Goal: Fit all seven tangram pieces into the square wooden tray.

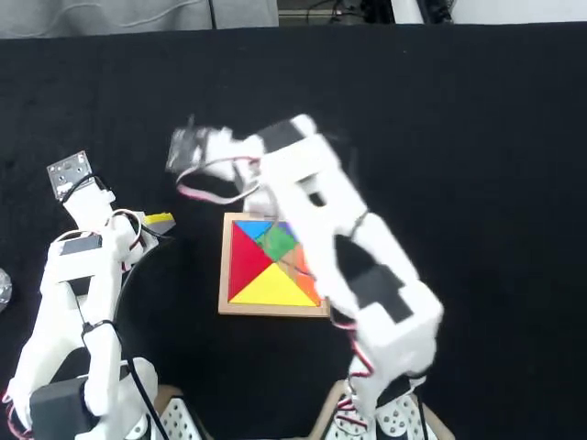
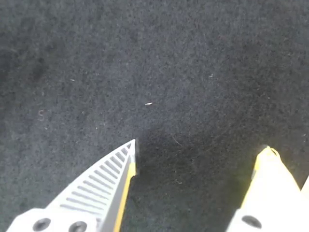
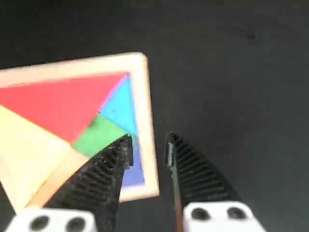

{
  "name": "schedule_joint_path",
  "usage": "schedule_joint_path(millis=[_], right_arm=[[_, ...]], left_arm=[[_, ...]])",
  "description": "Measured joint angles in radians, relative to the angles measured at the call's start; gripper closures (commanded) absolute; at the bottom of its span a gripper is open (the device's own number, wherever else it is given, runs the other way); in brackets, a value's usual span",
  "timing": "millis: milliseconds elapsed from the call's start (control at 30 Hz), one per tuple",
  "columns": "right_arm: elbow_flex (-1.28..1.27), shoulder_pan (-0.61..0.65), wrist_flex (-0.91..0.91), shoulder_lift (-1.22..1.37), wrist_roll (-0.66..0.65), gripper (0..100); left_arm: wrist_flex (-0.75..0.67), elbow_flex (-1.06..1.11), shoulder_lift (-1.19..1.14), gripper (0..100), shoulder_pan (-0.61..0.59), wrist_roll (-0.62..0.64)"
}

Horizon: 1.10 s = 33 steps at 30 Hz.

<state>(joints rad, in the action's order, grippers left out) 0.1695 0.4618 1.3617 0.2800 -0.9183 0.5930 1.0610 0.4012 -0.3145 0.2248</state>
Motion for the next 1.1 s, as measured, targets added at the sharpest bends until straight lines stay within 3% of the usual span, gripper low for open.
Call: schedule_joint_path(millis=[267, 400, 600, 767, 933, 1100], right_arm=[[0.006, -0.176, 0.092, -0.278, 0.215, 89.3], [0.006, -0.259, 0.097, -0.442, 0.330, 89.3], [0.008, -0.281, 0.100, -0.598, 0.431, 89.3], [0.014, -0.279, 0.103, -0.715, 0.537, 89.3], [0.049, -0.279, 0.103, -0.908, 0.649, 89.3], [0.052, -0.281, 0.103, -1.111, 0.664, 89.3]], left_arm=[[0.000, -0.006, 0.000, 63, 0.000, 0.000], [0.026, -0.109, 0.000, 67, 0.002, -0.048], [0.327, -0.497, 0.097, 69, 0.003, -0.213], [0.589, -0.822, 0.273, 69, 0.005, -0.279], [0.652, -0.895, 0.460, 69, 0.005, -0.330], [0.712, -0.888, 0.652, 69, 0.006, -0.333]])
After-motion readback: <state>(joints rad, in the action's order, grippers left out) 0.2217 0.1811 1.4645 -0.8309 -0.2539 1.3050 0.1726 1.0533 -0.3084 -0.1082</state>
